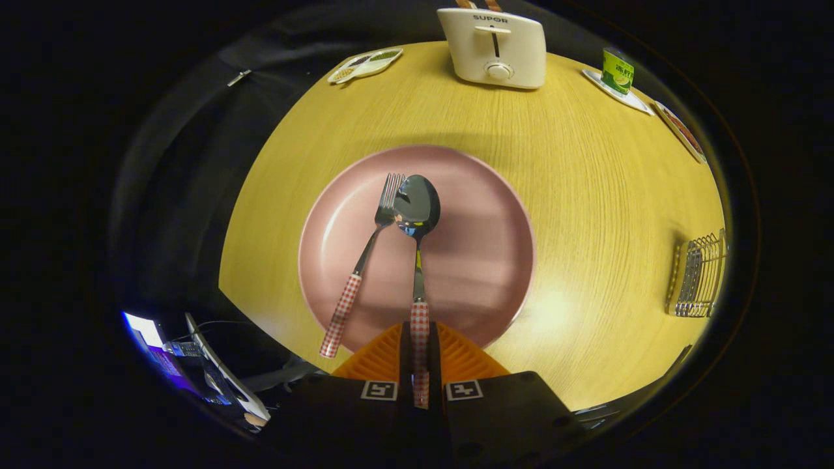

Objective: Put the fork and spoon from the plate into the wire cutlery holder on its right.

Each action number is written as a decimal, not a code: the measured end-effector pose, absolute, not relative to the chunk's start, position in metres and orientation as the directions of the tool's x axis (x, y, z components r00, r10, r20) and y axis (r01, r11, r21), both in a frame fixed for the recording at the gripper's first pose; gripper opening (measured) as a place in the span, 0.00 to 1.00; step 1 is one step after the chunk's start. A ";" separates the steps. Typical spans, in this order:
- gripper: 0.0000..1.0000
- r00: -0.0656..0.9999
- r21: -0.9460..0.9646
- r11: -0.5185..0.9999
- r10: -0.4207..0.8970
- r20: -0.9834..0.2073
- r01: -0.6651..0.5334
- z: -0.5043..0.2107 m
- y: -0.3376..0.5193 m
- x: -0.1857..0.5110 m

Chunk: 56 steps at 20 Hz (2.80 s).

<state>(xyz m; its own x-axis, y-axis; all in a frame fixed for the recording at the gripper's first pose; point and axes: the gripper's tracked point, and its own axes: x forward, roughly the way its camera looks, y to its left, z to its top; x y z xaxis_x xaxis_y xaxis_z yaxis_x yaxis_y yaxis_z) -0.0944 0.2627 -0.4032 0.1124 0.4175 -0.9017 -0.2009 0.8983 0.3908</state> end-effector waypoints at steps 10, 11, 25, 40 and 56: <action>0.12 0.309 0.403 0.885 0.460 -0.833 -0.232 -0.297 0.141 -0.063; 0.12 0.313 0.396 0.890 0.452 -0.835 -0.227 -0.293 0.125 -0.062; 0.12 0.025 0.284 0.941 0.294 -0.956 -0.183 -0.319 -0.073 -0.105; 0.12 -0.426 0.216 0.927 0.070 -0.902 -0.305 -0.368 -0.104 -0.086; 0.34 -0.136 0.274 0.945 0.251 -0.958 -0.181 -0.352 -0.075 -0.033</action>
<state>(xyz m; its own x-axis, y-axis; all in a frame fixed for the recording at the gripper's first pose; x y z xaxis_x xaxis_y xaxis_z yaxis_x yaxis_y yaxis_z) -0.0332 -0.0755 -0.3521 -0.1358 0.2515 -0.9583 -0.1810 0.9447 0.2736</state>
